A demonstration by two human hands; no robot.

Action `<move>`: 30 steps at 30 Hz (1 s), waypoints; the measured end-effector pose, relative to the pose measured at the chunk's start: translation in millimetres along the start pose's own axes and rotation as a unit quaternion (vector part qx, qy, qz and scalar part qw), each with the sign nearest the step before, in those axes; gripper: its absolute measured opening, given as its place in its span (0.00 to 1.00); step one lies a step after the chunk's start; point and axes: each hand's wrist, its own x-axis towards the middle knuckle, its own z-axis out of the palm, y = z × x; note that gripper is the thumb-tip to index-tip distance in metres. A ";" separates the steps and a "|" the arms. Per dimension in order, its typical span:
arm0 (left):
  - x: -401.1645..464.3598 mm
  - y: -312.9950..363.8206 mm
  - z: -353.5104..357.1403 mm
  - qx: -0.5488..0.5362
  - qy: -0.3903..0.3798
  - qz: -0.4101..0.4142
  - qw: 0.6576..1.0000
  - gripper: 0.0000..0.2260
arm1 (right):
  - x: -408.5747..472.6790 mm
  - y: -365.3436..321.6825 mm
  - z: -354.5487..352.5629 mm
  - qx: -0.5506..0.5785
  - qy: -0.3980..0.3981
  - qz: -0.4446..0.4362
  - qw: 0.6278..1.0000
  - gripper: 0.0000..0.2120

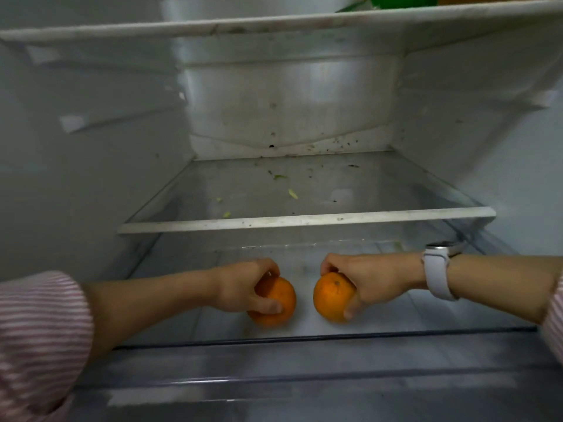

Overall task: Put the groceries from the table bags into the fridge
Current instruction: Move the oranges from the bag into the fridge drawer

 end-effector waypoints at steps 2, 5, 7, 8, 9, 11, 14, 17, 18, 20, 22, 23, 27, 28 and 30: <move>-0.3 0.7 -2.2 0.024 -0.008 -0.001 1.000 0.26 | 0.2 -1.1 -2.0 -0.014 -0.014 0.001 1.000 0.34; -2.2 5.9 -10.4 0.071 -0.035 -0.010 0.997 0.29 | -1.6 -9.3 -10.7 -0.068 -0.060 0.020 0.996 0.39; -4.6 14.0 -20.5 0.097 -0.059 -0.027 0.993 0.32 | -7.1 -20.1 -22.4 -0.111 -0.093 0.032 0.989 0.39; -7.0 19.2 -27.3 0.107 -0.070 -0.035 0.991 0.32 | -11.8 -26.5 -30.2 -0.125 -0.103 0.033 0.986 0.37; -11.0 24.7 -34.9 0.116 -0.081 -0.042 0.989 0.31 | -17.2 -33.2 -38.2 -0.131 -0.108 0.032 0.985 0.34; -23.7 33.5 -51.2 0.115 -0.096 -0.054 0.987 0.26 | -28.9 -45.5 -52.4 -0.123 -0.105 0.023 0.987 0.27; -49.1 39.3 -71.1 0.059 -0.014 -0.045 0.997 0.20 | -44.9 -61.5 -67.1 -0.090 -0.050 0.002 0.995 0.19; -76.1 42.9 -76.1 0.068 0.208 -0.053 0.974 0.19 | -61.3 -78.0 -76.8 -0.089 0.078 -0.037 0.992 0.15; -85.9 44.7 -73.8 0.100 0.288 -0.071 0.950 0.19 | -65.7 -83.1 -77.5 -0.091 0.134 -0.048 0.986 0.15; -107.8 50.6 -63.5 0.169 0.418 -0.114 0.885 0.19 | -72.4 -94.4 -71.9 -0.089 0.251 -0.062 0.962 0.16; -128.9 55.8 -46.4 0.174 0.504 -0.142 0.834 0.19 | -76.0 -106.6 -56.0 -0.087 0.364 -0.080 0.924 0.17; -138.9 57.5 -35.0 0.161 0.535 -0.149 0.816 0.19 | -77.8 -113.6 -44.7 -0.076 0.412 -0.099 0.903 0.16; -186.1 61.6 31.9 0.124 0.626 -0.125 0.760 0.19 | -99.0 -142.1 16.7 0.078 0.544 -0.225 0.804 0.15; -199.4 63.2 52.2 0.110 0.634 -0.122 0.756 0.19 | -106.7 -148.5 35.3 0.113 0.573 -0.250 0.772 0.15; -226.3 66.8 96.4 0.091 0.647 -0.127 0.746 0.19 | -117.8 -160.7 76.8 0.143 0.608 -0.283 0.728 0.16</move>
